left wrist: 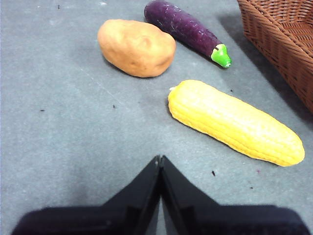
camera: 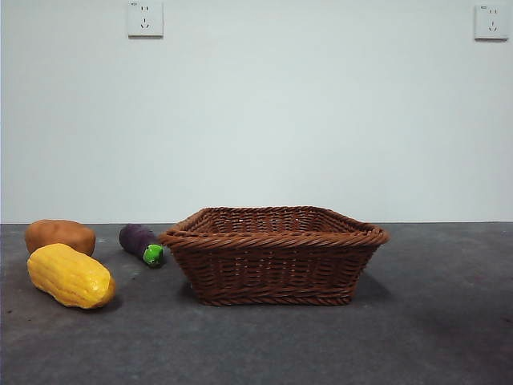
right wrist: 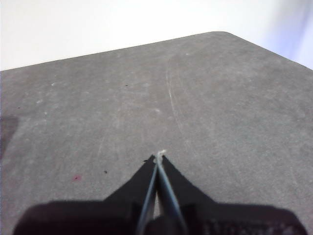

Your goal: Help me put the vegetables on the table into the basket

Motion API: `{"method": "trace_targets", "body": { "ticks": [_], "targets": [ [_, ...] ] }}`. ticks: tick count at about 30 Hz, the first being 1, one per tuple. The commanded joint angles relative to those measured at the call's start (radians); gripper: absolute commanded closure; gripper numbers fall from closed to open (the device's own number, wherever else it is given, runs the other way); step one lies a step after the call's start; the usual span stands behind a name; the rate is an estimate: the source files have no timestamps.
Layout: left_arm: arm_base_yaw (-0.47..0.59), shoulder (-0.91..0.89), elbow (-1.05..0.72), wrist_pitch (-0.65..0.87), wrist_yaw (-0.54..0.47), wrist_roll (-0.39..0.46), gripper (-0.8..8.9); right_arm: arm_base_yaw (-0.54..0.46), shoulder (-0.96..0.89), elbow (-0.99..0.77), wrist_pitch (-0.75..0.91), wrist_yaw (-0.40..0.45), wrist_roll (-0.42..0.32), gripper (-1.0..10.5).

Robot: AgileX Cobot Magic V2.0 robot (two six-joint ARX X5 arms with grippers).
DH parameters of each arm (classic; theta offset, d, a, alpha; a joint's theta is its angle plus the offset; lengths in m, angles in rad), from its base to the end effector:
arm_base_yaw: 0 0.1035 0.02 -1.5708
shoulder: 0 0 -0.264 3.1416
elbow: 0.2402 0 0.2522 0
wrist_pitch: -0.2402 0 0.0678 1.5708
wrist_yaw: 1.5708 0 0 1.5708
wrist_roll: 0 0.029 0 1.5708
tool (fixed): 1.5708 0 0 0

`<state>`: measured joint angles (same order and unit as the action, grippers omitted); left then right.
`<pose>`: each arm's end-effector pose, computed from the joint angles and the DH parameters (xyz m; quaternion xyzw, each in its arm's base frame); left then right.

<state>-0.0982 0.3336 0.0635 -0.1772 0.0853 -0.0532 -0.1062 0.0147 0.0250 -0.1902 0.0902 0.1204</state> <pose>0.1091 -0.0132 0.1406 -0.0244 0.2241 -0.0834 0.9707 0.0947 -0.0127 0.1526 0.0604 0.0838 -0.1029 0.9893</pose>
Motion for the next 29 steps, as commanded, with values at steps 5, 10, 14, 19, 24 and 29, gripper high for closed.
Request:
{"method": "trace_targets", "body": {
  "ticks": [5, 10, 14, 19, 24, 29],
  "targets": [
    [0.003, 0.001, -0.008, 0.013, 0.0, -0.007, 8.17, 0.0, 0.0, -0.005, -0.003, 0.003, 0.01, 9.5],
    [0.003, 0.001, -0.008, 0.011, 0.0, -0.006, 8.17, 0.0, 0.0, -0.005, -0.004, -0.005, 0.071, 9.5],
    [0.004, 0.003, -0.008, 0.011, -0.003, -0.003, 8.17, 0.0, 0.0, -0.005, 0.005, -0.005, 0.081, 9.5],
    [0.004, 0.01, -0.008, 0.014, -0.003, -0.003, 8.17, 0.0, 0.004, -0.005, -0.005, -0.017, 0.082, 9.5],
    [0.004, 0.013, 0.005, 0.059, -0.004, -0.003, 8.2, 0.0, 0.008, -0.005, 0.003, -0.068, 0.105, 9.5],
    [0.004, 0.019, 0.079, 0.05, -0.007, -0.028, 8.2, 0.0, 0.008, 0.014, 0.014, -0.102, 0.172, 9.6]
  ]
}}
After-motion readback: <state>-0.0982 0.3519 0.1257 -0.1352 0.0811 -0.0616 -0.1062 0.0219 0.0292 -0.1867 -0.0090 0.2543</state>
